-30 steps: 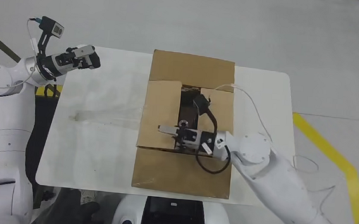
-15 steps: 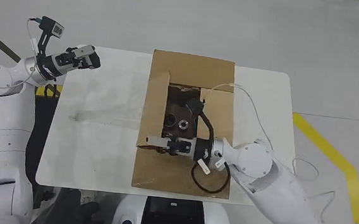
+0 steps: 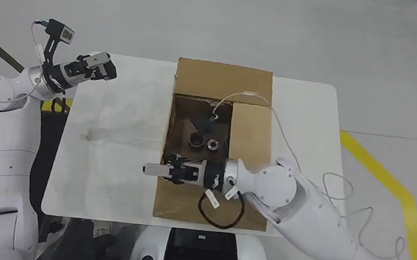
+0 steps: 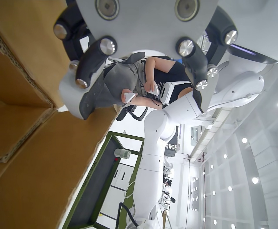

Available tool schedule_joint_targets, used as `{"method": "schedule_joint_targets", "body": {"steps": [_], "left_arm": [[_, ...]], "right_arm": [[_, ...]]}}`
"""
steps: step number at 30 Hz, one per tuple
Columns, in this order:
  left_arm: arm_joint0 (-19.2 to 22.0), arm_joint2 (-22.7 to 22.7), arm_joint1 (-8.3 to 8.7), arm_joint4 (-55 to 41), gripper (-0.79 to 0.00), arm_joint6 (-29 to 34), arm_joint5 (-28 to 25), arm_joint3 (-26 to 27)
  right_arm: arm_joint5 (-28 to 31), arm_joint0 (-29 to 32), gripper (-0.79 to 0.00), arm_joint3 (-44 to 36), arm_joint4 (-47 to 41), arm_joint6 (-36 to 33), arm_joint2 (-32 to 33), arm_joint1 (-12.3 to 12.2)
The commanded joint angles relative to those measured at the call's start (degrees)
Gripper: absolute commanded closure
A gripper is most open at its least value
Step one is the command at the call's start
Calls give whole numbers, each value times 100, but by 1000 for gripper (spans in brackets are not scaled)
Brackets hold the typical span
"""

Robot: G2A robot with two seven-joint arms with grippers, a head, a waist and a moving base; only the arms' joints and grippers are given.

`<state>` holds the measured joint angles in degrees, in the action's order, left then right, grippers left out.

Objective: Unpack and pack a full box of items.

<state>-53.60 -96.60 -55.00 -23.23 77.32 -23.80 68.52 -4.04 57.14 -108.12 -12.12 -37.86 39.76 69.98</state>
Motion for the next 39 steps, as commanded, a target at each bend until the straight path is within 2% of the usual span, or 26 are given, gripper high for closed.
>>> {"method": "schedule_joint_targets", "body": {"steps": [1,26,31,39], "left_arm": [[0,0,0,0,-785,0,0,0],[0,0,0,0,-785,0,0,0],[-259,-167,43,-87,-785,-251,171,672],[-684,-379,105,-594,-785,-195,579,1632]], "right_arm": [[-9,-73,-785,50,-12,9,-82,44],[-14,-742,-785,839,7,221,-1064,731],[54,-761,-785,972,34,237,-1120,826],[93,-730,-785,1088,131,241,-1092,919]]}}
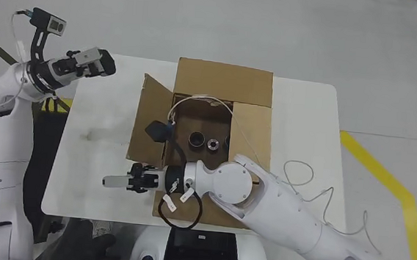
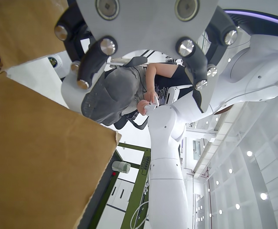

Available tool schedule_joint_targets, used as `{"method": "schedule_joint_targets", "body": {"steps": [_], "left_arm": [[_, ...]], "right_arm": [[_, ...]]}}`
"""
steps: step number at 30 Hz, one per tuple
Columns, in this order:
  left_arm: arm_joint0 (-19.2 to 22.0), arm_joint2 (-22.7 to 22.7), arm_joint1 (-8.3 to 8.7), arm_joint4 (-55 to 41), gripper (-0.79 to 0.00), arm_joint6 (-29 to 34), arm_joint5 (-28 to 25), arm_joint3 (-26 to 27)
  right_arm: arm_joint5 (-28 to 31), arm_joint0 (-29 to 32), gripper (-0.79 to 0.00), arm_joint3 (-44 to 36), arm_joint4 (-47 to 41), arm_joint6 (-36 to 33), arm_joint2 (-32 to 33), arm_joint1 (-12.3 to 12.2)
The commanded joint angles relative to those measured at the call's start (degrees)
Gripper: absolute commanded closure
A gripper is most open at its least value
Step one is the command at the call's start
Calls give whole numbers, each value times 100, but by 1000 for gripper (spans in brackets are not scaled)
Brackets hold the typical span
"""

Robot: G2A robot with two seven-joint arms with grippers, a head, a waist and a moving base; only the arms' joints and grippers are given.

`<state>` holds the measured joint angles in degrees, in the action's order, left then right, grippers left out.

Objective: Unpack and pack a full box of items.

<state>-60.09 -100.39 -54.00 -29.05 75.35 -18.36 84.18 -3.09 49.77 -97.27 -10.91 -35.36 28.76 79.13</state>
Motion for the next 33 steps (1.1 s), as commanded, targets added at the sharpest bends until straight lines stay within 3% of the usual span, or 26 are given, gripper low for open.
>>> {"method": "schedule_joint_targets", "body": {"steps": [1,12,15,33], "left_arm": [[-69,11,10,8,-785,-13,52,127],[11,501,6,63,-785,-277,207,67],[72,463,15,139,-785,-546,172,-121],[72,463,15,139,-785,-546,172,-121]], "right_arm": [[-1,20,-785,6,22,-21,20,10],[-14,207,-785,-56,170,-227,138,30],[-31,257,-785,-85,223,-274,178,30],[-32,310,-785,-106,252,-281,242,21]]}}
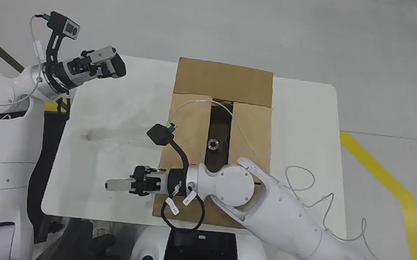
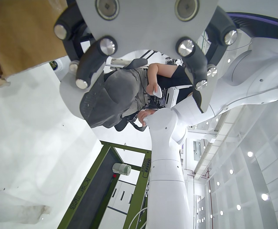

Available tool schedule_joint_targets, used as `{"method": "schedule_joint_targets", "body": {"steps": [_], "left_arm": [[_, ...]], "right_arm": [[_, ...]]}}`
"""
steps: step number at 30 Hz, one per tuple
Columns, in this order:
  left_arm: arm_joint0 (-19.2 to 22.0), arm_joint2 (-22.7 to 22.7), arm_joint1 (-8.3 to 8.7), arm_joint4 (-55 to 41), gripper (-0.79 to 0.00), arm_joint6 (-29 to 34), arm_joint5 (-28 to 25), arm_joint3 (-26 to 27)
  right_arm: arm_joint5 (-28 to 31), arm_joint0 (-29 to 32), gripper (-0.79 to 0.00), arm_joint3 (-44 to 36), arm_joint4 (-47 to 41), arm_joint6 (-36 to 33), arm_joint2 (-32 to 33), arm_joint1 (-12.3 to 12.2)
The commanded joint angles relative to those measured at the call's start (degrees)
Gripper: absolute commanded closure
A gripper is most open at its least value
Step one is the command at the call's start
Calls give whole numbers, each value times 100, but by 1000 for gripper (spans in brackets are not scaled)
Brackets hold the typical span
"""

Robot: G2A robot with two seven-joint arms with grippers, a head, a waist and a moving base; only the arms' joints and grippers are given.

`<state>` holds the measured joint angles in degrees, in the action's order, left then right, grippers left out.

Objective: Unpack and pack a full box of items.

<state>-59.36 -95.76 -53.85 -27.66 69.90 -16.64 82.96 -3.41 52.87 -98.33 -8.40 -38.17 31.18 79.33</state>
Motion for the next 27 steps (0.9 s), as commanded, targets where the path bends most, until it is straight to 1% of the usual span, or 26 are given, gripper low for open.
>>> {"method": "schedule_joint_targets", "body": {"steps": [1,5,7,11,18,23,27], "left_arm": [[0,0,0,0,-785,0,0,0],[-32,14,-1,27,-785,-62,24,22],[-101,54,5,135,-785,-135,86,112],[-60,28,31,219,-785,-172,107,53],[103,-166,126,306,-785,210,163,-126],[48,-260,179,126,-785,571,183,-79],[-60,-273,207,-12,-785,777,201,38]], "right_arm": [[0,0,-785,0,0,0,0,0],[23,99,-785,-58,16,51,60,-16],[41,191,-785,-127,63,36,218,-64],[98,503,-785,-284,145,-46,699,-221],[56,1284,-785,-719,392,-167,1748,-545],[-1,1901,-785,-1033,488,-233,2496,-740],[-83,2235,-785,-1173,553,-248,2865,-833]]}}
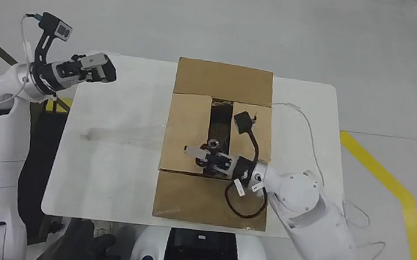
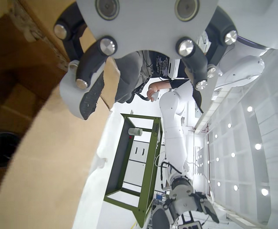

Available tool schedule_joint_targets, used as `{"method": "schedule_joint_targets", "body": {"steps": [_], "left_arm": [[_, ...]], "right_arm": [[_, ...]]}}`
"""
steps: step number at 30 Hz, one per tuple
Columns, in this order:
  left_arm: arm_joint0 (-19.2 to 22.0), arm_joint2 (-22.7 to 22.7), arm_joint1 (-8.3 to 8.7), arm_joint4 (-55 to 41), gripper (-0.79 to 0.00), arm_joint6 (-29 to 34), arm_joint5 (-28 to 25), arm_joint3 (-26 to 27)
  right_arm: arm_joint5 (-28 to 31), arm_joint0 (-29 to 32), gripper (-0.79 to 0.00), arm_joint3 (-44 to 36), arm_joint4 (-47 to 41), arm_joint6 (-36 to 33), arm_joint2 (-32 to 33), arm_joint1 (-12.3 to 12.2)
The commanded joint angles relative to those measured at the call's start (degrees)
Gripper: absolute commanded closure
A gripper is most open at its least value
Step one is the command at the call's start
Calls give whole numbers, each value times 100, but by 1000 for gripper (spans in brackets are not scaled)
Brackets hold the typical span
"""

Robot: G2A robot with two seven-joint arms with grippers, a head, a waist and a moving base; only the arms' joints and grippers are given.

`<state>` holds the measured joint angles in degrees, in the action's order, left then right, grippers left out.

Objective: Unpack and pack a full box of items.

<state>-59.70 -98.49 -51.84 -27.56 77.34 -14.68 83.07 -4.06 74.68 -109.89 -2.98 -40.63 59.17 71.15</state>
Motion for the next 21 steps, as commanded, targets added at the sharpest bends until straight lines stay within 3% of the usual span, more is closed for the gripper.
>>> {"method": "schedule_joint_targets", "body": {"steps": [1,9,21], "left_arm": [[-58,-1,12,-28,-785,57,5,60],[-267,-59,65,-207,-785,264,33,244],[-326,-64,114,-365,-785,80,70,262]], "right_arm": [[-44,110,-785,-25,13,15,134,-29],[-255,255,-785,50,123,99,310,-83],[2,-267,-785,531,-340,158,-408,80]]}}
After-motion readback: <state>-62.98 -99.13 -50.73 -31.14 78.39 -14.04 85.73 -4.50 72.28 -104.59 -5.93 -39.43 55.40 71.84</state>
